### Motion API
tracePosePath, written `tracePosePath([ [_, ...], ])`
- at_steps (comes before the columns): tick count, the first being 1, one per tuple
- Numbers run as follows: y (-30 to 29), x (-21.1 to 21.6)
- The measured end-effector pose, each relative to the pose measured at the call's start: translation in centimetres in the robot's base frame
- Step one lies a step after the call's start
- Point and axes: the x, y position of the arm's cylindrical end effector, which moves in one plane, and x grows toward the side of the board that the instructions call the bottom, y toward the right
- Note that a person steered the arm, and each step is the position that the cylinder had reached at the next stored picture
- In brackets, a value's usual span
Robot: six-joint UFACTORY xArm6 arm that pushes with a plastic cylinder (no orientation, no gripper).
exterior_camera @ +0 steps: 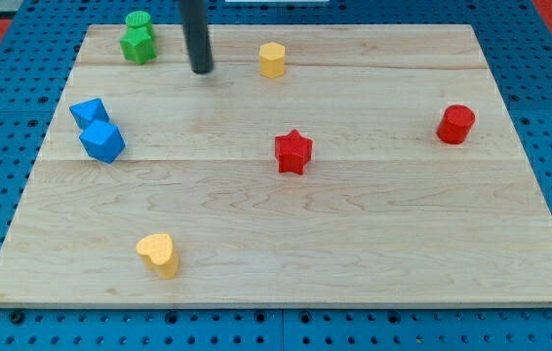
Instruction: Push the red star to the bottom left of the board
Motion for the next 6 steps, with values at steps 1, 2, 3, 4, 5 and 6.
tracePosePath([
  [1, 3.9, 5.7],
  [2, 6.1, 6.1],
  [3, 11.8, 8.3],
  [4, 13.8, 12.7],
  [5, 9.2, 14.1],
  [6, 6.3, 13.2],
])
